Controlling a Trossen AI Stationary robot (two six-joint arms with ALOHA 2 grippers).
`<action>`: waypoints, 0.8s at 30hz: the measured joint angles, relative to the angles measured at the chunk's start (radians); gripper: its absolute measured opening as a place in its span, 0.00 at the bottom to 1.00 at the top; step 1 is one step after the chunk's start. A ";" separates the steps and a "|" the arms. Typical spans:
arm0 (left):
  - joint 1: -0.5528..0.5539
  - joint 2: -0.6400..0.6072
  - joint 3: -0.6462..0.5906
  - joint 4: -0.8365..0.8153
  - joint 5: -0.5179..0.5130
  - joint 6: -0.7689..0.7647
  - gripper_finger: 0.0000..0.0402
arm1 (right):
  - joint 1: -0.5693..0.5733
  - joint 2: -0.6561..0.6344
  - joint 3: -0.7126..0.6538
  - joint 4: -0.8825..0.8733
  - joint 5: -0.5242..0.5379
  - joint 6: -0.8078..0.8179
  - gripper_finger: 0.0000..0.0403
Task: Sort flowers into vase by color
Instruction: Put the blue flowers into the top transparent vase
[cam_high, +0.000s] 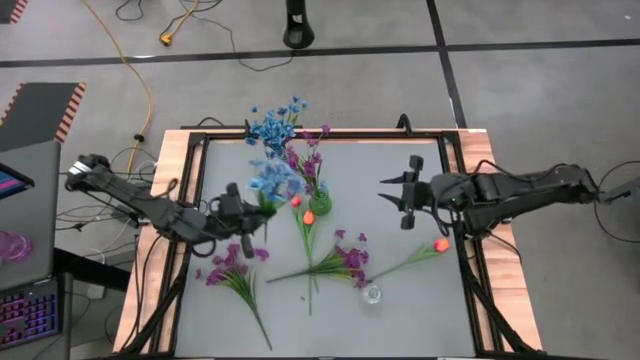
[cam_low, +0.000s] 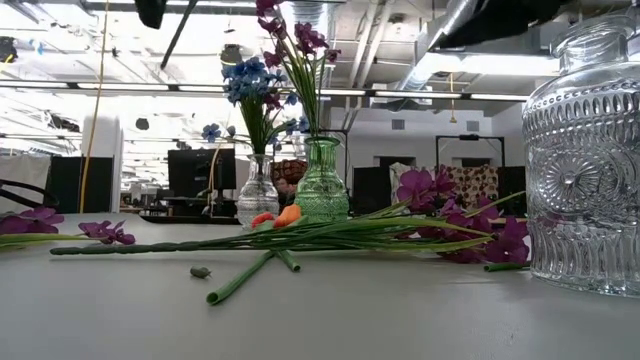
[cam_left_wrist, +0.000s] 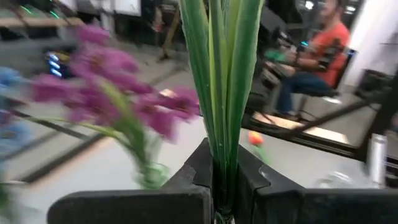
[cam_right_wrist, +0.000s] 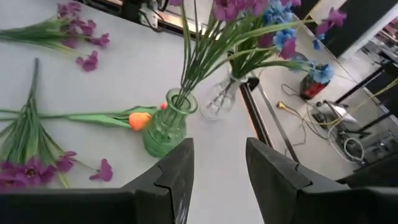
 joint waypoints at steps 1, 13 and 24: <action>0.000 -0.026 -0.020 0.018 -0.020 0.023 0.01 | -0.015 -0.005 -0.019 0.021 -0.021 0.005 0.43; 0.114 -0.284 -0.425 0.673 -0.035 0.360 0.01 | -0.229 0.007 -0.153 0.203 -0.219 0.062 0.43; 0.504 -0.266 -0.543 0.917 0.223 0.371 0.01 | -0.380 0.105 -0.172 0.360 -0.325 0.059 0.43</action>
